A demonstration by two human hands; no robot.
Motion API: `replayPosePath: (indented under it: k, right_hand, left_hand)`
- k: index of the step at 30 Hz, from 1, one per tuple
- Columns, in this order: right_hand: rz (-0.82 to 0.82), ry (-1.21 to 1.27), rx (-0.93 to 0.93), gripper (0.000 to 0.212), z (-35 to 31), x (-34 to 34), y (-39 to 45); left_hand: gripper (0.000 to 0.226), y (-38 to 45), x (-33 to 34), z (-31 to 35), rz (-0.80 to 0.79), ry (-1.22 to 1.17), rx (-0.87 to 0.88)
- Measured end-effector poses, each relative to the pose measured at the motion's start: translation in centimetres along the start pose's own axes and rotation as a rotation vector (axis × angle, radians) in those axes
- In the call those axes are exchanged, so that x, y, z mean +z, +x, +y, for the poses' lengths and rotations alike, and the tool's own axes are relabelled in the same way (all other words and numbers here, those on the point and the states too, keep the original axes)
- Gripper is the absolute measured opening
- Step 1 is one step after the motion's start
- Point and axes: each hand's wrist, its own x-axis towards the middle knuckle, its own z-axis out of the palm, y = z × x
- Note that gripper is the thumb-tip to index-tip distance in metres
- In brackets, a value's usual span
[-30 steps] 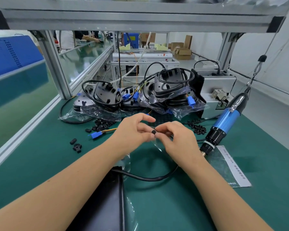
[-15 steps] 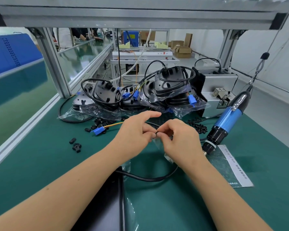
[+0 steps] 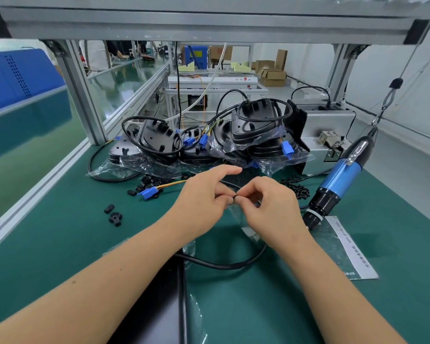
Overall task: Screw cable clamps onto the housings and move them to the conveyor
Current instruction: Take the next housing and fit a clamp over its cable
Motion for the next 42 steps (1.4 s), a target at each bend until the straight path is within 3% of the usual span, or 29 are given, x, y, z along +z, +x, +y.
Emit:
replayPosePath:
  k: [18,21,24,27,34,38,42]
  right_hand:
    - [-0.016,-0.011,-0.067,0.005,-0.5,-0.1,-0.4]
    - [-0.007,0.139,0.021,0.009,-1.5,-0.3,-0.6]
    - [-0.135,0.432,0.193,0.017,-3.3,-0.4,-1.4]
    - [-0.362,0.534,0.262,0.017,-5.5,-0.1,-2.6]
    - [-0.808,0.352,0.031,0.015,-12.5,1.9,-6.1]
    - [-0.746,0.056,-0.173,0.014,-14.1,3.9,-7.5]
    - [-0.688,-0.009,-0.156,0.016,-14.2,4.6,-7.9]
  left_hand:
    - [0.052,-0.1,-1.3,-0.1,-0.085,-0.050,-0.082]
    - [0.045,-0.6,-2.7,-0.3,-0.108,0.015,-0.103]
    - [0.037,-1.8,-4.9,-0.9,-0.060,0.054,-0.134]
    - [0.026,-3.8,-7.7,-1.6,0.051,0.061,-0.146]
    - [0.024,-10.9,-11.3,-4.5,0.249,-0.129,-0.279]
    - [0.023,-13.1,-10.9,-6.2,0.230,-0.189,-0.316]
    - [0.025,-13.6,-10.5,-7.0,0.224,-0.259,-0.302]
